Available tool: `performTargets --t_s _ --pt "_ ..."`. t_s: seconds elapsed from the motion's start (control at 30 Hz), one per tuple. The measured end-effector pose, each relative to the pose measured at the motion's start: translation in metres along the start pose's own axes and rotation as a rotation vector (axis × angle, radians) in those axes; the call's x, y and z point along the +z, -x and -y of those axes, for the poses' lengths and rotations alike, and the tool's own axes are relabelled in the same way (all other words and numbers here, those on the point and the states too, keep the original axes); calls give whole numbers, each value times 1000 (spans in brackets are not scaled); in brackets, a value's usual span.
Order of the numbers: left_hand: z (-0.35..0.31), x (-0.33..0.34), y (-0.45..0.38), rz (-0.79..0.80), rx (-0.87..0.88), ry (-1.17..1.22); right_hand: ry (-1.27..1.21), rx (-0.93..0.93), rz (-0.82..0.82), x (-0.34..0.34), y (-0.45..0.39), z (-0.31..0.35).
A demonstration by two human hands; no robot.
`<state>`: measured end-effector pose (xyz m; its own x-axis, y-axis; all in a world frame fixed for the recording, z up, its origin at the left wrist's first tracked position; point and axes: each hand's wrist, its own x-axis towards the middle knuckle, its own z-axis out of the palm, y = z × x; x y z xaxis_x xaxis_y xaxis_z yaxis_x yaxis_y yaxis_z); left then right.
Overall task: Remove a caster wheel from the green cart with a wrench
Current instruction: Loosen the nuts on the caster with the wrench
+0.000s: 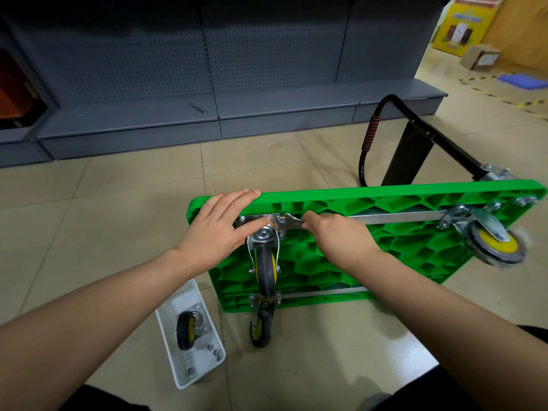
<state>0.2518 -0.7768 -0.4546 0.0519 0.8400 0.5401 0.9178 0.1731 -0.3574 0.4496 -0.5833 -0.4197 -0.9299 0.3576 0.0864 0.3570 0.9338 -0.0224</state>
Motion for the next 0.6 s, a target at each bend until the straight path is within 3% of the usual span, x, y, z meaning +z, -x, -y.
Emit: performTargets --t_s 0.2,0.4,0.6 --pt "0 0 0 -4 -4 2 -178 21 28 4 8 -3" --pt "-2 1 0 -15 -6 0 -603 114 42 24 2 -1" --pt "-2 0 0 -9 -13 12 -774 179 92 33 0 10"
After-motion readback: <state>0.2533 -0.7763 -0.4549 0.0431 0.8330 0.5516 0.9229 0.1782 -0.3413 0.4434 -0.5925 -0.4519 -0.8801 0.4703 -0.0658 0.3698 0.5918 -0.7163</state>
